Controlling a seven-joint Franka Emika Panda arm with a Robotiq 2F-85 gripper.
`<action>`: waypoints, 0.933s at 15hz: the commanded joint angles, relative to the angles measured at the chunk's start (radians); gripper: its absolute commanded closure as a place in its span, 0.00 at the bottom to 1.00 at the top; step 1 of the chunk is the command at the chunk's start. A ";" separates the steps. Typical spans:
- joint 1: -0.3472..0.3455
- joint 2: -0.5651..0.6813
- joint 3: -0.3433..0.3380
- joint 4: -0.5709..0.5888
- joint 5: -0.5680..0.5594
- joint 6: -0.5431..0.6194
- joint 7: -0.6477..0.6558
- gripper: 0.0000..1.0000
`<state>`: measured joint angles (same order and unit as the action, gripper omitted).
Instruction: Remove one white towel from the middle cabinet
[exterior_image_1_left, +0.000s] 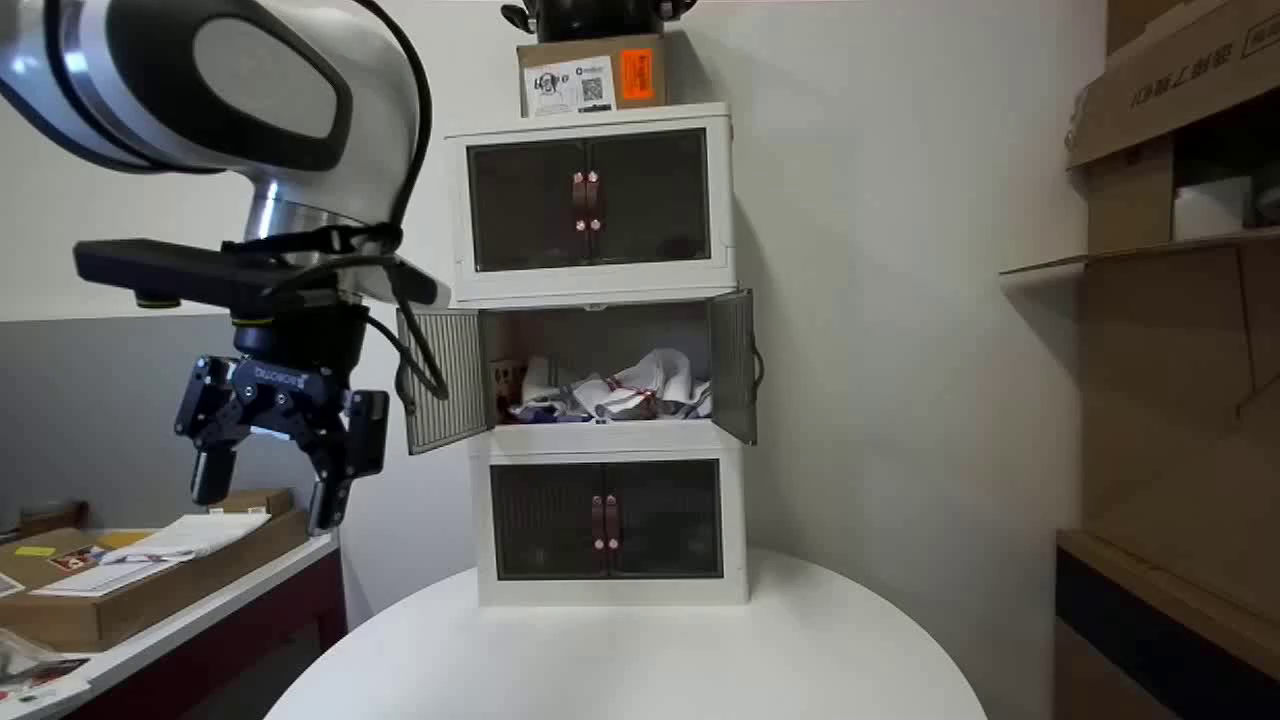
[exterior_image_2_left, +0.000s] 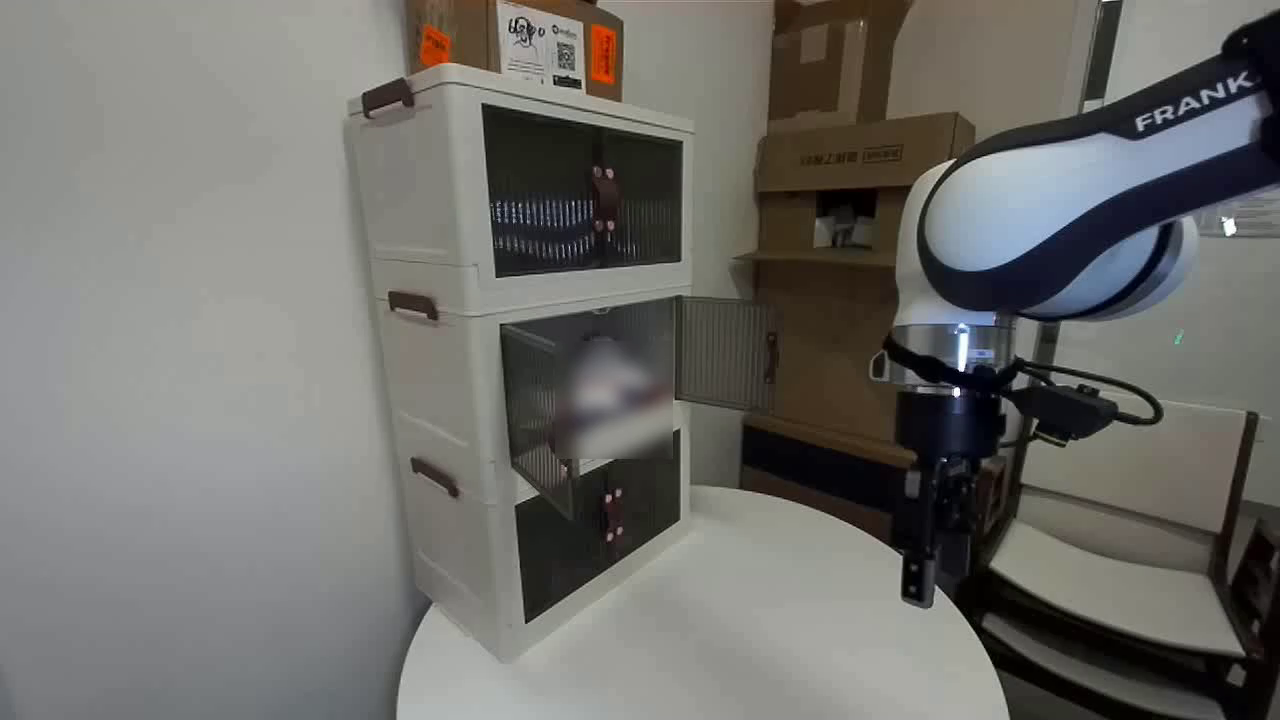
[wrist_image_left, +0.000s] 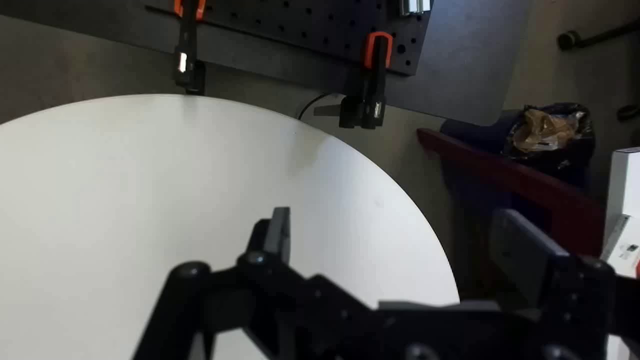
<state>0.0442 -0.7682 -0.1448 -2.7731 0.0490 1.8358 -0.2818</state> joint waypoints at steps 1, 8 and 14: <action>-0.008 0.001 0.008 0.001 0.005 -0.002 -0.004 0.00; -0.011 0.023 0.034 0.002 -0.076 0.254 -0.027 0.00; 0.023 0.073 0.022 0.005 -0.089 0.664 -0.078 0.00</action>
<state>0.0465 -0.7325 -0.1143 -2.7700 -0.0232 2.3357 -0.3193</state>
